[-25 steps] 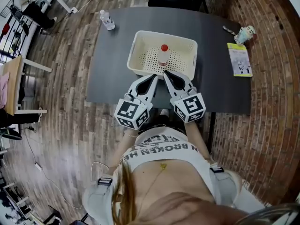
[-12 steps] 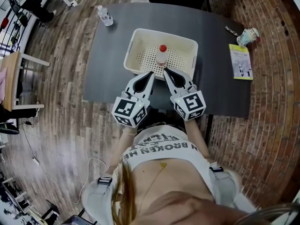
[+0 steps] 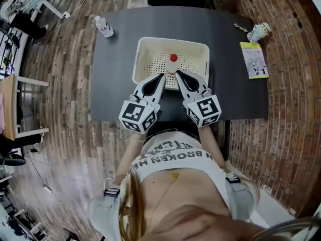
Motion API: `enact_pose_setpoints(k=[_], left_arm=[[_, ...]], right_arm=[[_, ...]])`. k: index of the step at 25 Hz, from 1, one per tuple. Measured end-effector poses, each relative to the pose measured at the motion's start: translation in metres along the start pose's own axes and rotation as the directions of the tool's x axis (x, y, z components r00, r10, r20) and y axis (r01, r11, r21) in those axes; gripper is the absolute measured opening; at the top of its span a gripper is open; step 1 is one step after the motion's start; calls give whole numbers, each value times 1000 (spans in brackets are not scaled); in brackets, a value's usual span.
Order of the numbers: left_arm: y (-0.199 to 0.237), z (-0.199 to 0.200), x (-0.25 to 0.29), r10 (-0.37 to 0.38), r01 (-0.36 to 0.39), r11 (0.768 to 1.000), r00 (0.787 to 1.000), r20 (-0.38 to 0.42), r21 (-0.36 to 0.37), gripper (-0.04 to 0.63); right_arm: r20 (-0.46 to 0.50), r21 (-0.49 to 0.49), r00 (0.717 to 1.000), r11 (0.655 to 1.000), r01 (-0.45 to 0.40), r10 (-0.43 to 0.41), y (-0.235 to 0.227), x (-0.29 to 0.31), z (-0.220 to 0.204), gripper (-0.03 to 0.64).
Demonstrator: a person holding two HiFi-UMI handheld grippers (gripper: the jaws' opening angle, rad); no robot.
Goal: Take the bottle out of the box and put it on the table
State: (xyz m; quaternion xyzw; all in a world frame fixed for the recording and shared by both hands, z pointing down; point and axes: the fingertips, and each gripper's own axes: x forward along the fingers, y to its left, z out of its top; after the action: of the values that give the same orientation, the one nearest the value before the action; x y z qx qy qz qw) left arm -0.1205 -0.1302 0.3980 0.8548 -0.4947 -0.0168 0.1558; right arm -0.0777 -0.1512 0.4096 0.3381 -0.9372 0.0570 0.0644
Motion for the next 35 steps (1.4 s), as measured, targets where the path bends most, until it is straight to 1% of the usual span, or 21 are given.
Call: enact_pose_setpoints(k=[6,11,16,20,23,29,35], left_arm=[[18,-6,1,-40,40,999,999,-24,-2,3],[29,-16,6,-89,89,996,995,-54,4,3],[34,-23,9,-126,126,992,988,-84,-3,3],[31,-28,19,-149,150,989,983,-105,-4,3],[29,-30,26,-154,154,988,981,-116,-4,3],[26,-37,31,-136,136,991,982,-134,-6,3],[30,-41,30,-126,124,992,982,-141,-22,3]], right_arm=[[-14,-4,999,1000,29,-29,5,20,-5,9],[-16,0,997,997,71,-71,4,29,-12,9],[-25,15,991,991,131,-130,-2,26,-20,9],[-32,26,986,986,162,-161,-12,20,-26,9],[-40,29,984,984,174,-173,-20,16,-27,9],[-62,14,984,986,167,-166,-28,15,-33,9],[-82,19,982,985,172,-170,-35,23,-45,9]])
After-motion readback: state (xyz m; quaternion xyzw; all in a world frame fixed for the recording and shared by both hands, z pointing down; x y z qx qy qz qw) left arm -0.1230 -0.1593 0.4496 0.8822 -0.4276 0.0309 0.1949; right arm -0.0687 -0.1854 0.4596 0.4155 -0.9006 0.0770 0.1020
